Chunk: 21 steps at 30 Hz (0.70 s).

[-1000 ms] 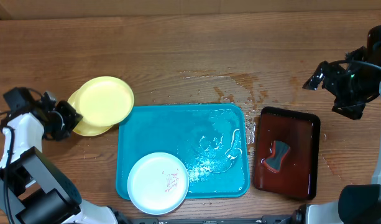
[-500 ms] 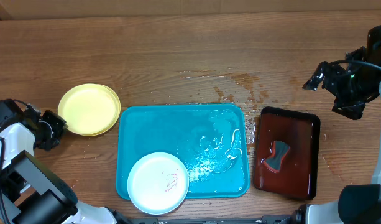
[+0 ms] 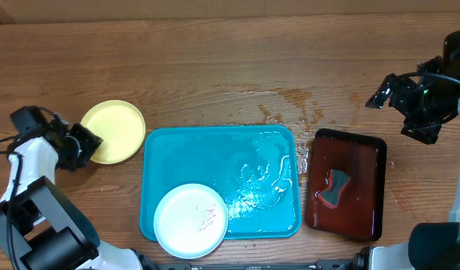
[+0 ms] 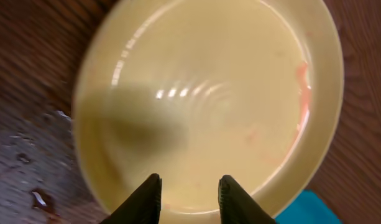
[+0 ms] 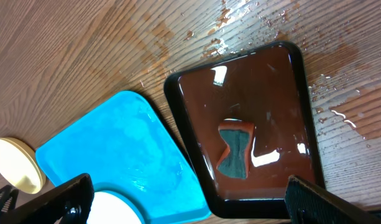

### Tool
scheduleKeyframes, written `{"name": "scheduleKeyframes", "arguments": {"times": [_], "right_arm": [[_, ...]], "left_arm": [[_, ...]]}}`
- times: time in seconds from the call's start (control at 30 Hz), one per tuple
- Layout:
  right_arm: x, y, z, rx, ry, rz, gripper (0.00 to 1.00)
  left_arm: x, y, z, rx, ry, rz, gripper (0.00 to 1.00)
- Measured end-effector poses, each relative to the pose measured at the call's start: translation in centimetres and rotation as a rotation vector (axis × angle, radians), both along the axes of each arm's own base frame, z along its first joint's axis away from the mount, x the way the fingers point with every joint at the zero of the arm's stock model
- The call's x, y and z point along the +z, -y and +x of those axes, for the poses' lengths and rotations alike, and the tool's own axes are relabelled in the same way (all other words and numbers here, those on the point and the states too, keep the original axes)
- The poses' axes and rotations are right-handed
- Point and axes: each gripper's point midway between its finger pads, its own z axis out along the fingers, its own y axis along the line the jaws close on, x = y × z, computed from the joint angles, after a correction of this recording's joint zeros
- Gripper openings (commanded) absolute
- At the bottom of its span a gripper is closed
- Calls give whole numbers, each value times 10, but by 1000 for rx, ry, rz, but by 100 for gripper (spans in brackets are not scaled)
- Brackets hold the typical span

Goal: Clean dirty plates on tray and stack at the side
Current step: 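Grip the white plate rim with the left gripper and drag it to tray center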

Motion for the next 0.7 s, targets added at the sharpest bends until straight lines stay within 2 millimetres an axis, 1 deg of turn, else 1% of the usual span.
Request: {"name": "scheduleKeyframes", "arguments": {"times": [0.07, 0.17, 0.27, 0.33, 0.37, 0.4, 0.43, 0.5, 0.6, 0.7], "right_arm": [[0, 0, 0, 0, 0, -1, 100], [-1, 4, 0, -4, -1, -24, 100], [-2, 7, -1, -6, -8, -43, 100], [-3, 9, -1, -8, -12, -50, 100], [-4, 9, -1, -8, -14, -53, 100], [-4, 10, -1, -8, -17, -55, 100], [-5, 10, -1, -8, -21, -56, 100], [-7, 11, 0, -9, -27, -57, 100], [-9, 11, 1, -9, -32, -59, 100], [-10, 12, 2, -9, -29, -61, 100]], "left_arm": [[8, 13, 5, -34, 14, -10, 33], [28, 34, 11, -107, 46, 5, 35], [50, 64, 7, -192, 48, 41, 36], [62, 89, 0, -272, 32, 72, 36], [66, 102, -7, -319, 17, 87, 37], [68, 111, -12, -352, 3, 96, 38], [70, 125, -21, -406, -25, 111, 42], [69, 143, -36, -481, -77, 131, 47], [63, 161, -59, -570, -179, 159, 50], [61, 168, -76, -611, -247, 166, 50]]}}
